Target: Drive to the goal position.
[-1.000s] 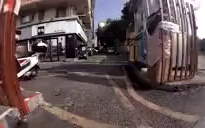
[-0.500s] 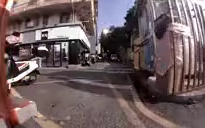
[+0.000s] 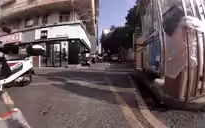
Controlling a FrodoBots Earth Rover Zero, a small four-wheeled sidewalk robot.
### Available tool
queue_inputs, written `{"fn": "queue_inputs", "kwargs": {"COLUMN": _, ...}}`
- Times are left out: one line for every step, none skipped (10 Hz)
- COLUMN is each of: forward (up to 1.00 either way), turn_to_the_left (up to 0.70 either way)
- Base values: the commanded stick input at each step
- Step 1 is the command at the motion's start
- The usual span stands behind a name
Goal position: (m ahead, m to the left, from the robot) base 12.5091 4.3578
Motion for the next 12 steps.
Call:
{"fn": "queue_inputs", "kwargs": {"forward": 0.45, "turn_to_the_left": 0.00}}
{"fn": "queue_inputs", "kwargs": {"forward": 0.45, "turn_to_the_left": 0.00}}
{"fn": "queue_inputs", "kwargs": {"forward": 0.45, "turn_to_the_left": 0.00}}
{"fn": "queue_inputs", "kwargs": {"forward": 0.45, "turn_to_the_left": 0.00}}
{"fn": "queue_inputs", "kwargs": {"forward": 0.45, "turn_to_the_left": 0.00}}
{"fn": "queue_inputs", "kwargs": {"forward": 0.45, "turn_to_the_left": 0.00}}
{"fn": "queue_inputs", "kwargs": {"forward": 0.45, "turn_to_the_left": 0.00}}
{"fn": "queue_inputs", "kwargs": {"forward": 0.45, "turn_to_the_left": 0.00}}
{"fn": "queue_inputs", "kwargs": {"forward": 0.45, "turn_to_the_left": 0.00}}
{"fn": "queue_inputs", "kwargs": {"forward": 0.45, "turn_to_the_left": 0.00}}
{"fn": "queue_inputs", "kwargs": {"forward": 0.45, "turn_to_the_left": 0.00}}
{"fn": "queue_inputs", "kwargs": {"forward": 0.45, "turn_to_the_left": 0.00}}
